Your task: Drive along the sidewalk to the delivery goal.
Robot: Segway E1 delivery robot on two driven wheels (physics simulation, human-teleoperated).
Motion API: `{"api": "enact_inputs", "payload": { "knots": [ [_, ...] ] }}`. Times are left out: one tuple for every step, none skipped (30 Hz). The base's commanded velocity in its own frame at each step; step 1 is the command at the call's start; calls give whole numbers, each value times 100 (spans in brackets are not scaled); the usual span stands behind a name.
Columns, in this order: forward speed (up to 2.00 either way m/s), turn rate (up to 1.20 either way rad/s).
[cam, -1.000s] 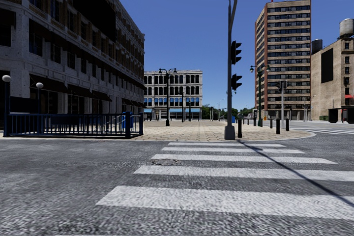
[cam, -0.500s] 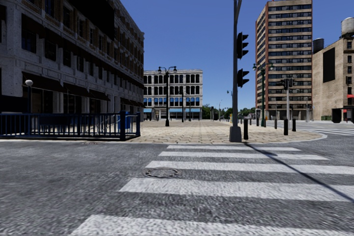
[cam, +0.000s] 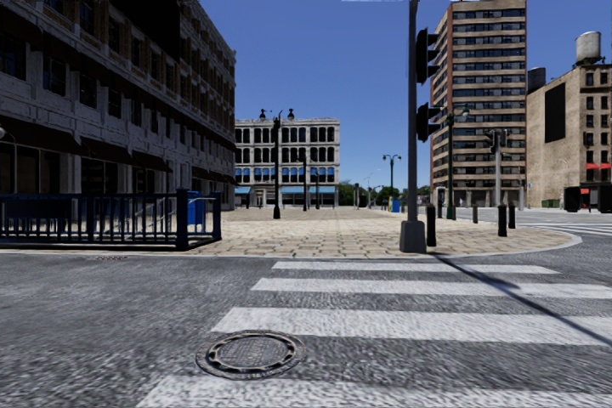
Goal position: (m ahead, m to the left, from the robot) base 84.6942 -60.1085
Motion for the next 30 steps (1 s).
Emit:
{"api": "enact_inputs", "payload": {
  "knots": [
    [200,-36],
    [200,-36],
    [200,-36],
    [200,-36],
    [200,-36],
    [200,-36],
    [200,-36],
    [200,-36],
    [200,-36],
    [200,-36],
    [200,-36],
    [200,-33],
    [200,-23],
    [200,-23],
    [200,-19],
    [200,-18],
    [200,-18],
    [200,-18],
    [200,-18],
    [200,-17],
    [200,-15],
    [200,-14],
    [200,-14],
    [200,-14],
    [200,-14],
    [200,-14],
    [200,-14],
    [200,-14],
    [200,-14],
    [200,-14]
  ]
}}
